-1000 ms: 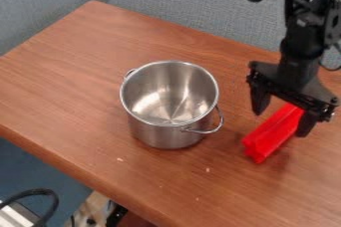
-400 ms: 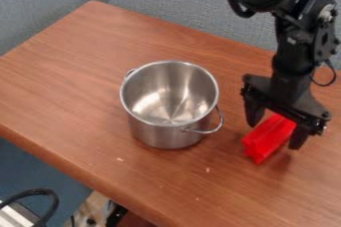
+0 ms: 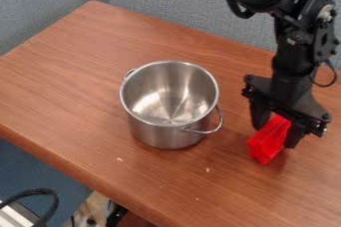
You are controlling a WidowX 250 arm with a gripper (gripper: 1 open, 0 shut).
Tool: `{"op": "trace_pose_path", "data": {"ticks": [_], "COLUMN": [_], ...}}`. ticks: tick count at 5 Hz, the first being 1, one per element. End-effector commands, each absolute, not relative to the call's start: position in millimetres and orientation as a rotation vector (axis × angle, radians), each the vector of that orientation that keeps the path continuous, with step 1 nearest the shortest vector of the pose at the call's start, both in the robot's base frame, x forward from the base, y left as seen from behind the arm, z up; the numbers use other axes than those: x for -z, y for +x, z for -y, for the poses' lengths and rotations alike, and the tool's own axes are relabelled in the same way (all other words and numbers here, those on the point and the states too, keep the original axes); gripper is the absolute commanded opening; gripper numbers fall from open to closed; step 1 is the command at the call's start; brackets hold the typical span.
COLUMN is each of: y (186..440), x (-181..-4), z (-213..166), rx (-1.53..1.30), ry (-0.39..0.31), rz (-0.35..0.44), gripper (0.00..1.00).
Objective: Put the red object in the metal pot
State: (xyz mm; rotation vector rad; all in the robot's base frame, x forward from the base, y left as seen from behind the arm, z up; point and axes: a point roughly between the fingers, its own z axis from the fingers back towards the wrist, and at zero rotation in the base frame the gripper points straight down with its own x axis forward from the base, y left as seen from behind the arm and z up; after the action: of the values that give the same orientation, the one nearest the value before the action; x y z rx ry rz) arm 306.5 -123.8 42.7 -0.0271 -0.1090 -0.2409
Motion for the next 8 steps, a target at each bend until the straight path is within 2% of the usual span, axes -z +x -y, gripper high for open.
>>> {"op": "trace_pose_path", "data": {"ticks": [1, 2, 5, 7, 8], "y": [323, 331, 335, 343, 340], "x": [-48.8, -41.2, -69.1, -120.9, -146.3], "z": [133, 138, 109, 55, 30], "rx": [0.3, 0.352, 0.37, 0.328, 0.339], "ry": [-0.042, -0.049, -0.049, -0.143, -0.146], "rz": [0.151, 0.146, 0.122, 0.126, 0.117], "gripper": [1.0, 0.0, 0.0, 0.0, 0.0]}}
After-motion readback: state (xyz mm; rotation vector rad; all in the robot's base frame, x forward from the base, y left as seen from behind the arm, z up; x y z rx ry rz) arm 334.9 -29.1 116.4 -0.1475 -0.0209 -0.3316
